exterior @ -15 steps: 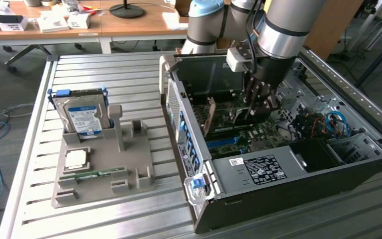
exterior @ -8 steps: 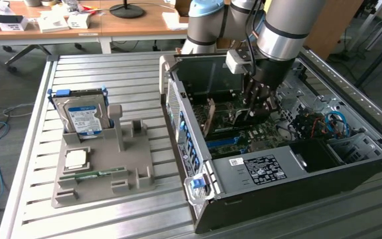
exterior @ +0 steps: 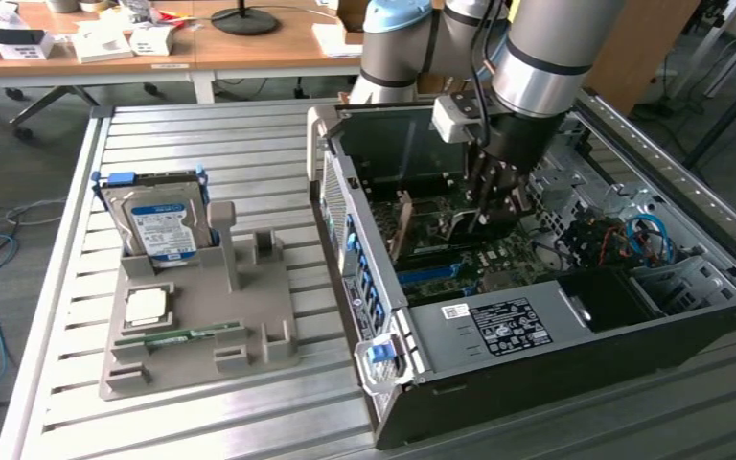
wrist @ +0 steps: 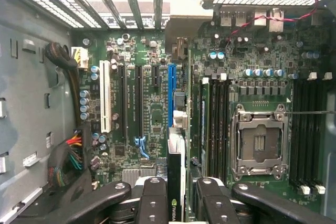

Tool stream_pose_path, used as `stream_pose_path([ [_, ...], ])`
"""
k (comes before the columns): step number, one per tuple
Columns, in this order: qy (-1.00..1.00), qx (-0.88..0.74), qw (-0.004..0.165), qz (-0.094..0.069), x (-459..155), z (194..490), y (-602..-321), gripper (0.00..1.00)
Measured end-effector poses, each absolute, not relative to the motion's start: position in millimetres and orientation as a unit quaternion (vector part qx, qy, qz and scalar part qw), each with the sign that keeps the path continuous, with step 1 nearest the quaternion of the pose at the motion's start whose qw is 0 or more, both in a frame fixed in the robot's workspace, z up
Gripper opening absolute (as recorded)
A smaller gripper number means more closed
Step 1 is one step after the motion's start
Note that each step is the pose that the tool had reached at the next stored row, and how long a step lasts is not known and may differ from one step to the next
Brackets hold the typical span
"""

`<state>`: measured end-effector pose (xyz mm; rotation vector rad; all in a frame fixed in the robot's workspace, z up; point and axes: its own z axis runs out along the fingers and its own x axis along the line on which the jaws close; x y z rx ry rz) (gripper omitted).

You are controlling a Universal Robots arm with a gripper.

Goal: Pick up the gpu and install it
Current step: 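Insert the gpu into the slot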

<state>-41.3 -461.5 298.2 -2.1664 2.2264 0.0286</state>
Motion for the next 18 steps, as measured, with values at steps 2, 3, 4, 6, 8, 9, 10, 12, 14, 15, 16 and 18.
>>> stream_pose_path([
  [2, 0.717, -0.697, 0.017, 0.009, -41.7, 298.3, -461.5, 0.26],
  [3, 0.716, -0.697, 0.017, 0.009, -41.7, 298.3, -461.6, 0.26],
  [4, 0.717, -0.697, 0.018, 0.009, -41.8, 298.3, -461.6, 0.26],
  [6, 0.717, -0.697, 0.018, 0.009, -41.8, 298.3, -461.6, 0.26],
  [8, 0.717, -0.697, 0.018, 0.009, -41.8, 297.9, -461.6, 0.26],
  [9, 0.717, -0.697, 0.018, 0.009, -41.8, 297.6, -461.6, 0.26],
  [10, 0.717, -0.697, 0.018, 0.009, -41.8, 297.2, -461.6, 0.26],
  [12, 0.717, -0.697, 0.018, 0.009, -41.8, 296.7, -461.6, 0.26],
  [14, 0.717, -0.697, 0.018, 0.009, -41.8, 296.8, -461.6, 0.26],
  [15, 0.717, -0.697, 0.018, 0.009, -41.8, 296.7, -461.6, 0.26],
  [16, 0.717, -0.697, 0.018, 0.009, -41.8, 296.7, -461.6, 0.26],
  [18, 0.717, -0.697, 0.018, 0.009, -41.8, 296.0, -461.5, 0.26],
])
